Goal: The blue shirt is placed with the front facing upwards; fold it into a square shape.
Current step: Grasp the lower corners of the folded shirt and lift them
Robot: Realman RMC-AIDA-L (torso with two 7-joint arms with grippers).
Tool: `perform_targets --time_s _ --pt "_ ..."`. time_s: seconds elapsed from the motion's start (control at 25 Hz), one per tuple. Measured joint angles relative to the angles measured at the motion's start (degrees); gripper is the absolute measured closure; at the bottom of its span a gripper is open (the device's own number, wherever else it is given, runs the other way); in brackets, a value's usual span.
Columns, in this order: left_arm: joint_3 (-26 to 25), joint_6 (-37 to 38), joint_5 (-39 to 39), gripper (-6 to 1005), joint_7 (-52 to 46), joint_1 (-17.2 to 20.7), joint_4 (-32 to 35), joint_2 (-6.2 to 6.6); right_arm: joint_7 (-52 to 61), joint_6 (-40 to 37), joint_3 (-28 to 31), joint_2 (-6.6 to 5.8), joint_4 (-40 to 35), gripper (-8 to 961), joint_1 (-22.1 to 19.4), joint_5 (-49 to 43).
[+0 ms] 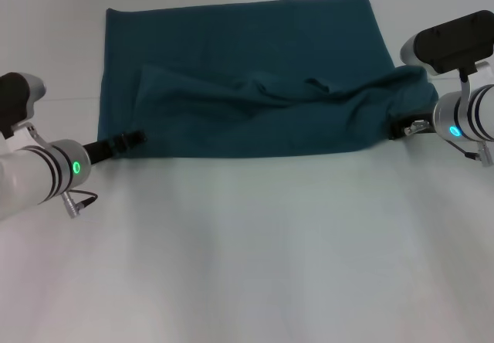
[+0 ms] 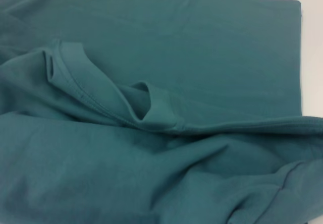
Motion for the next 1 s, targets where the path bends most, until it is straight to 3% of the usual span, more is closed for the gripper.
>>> perform_targets --time_s 0.84,1.0 --pt "0.19 -0.77 0.31 233 0.60 -1.30 2.47 0.07 0.00 0.10 -0.09 0.02 0.00 929 0.00 0.00" --pt "0.29 -1.10 0.58 378 1.87 -2.27 4.16 0.34 0.00 0.11 -0.09 0.02 0.00 929 -0.04 0.00"
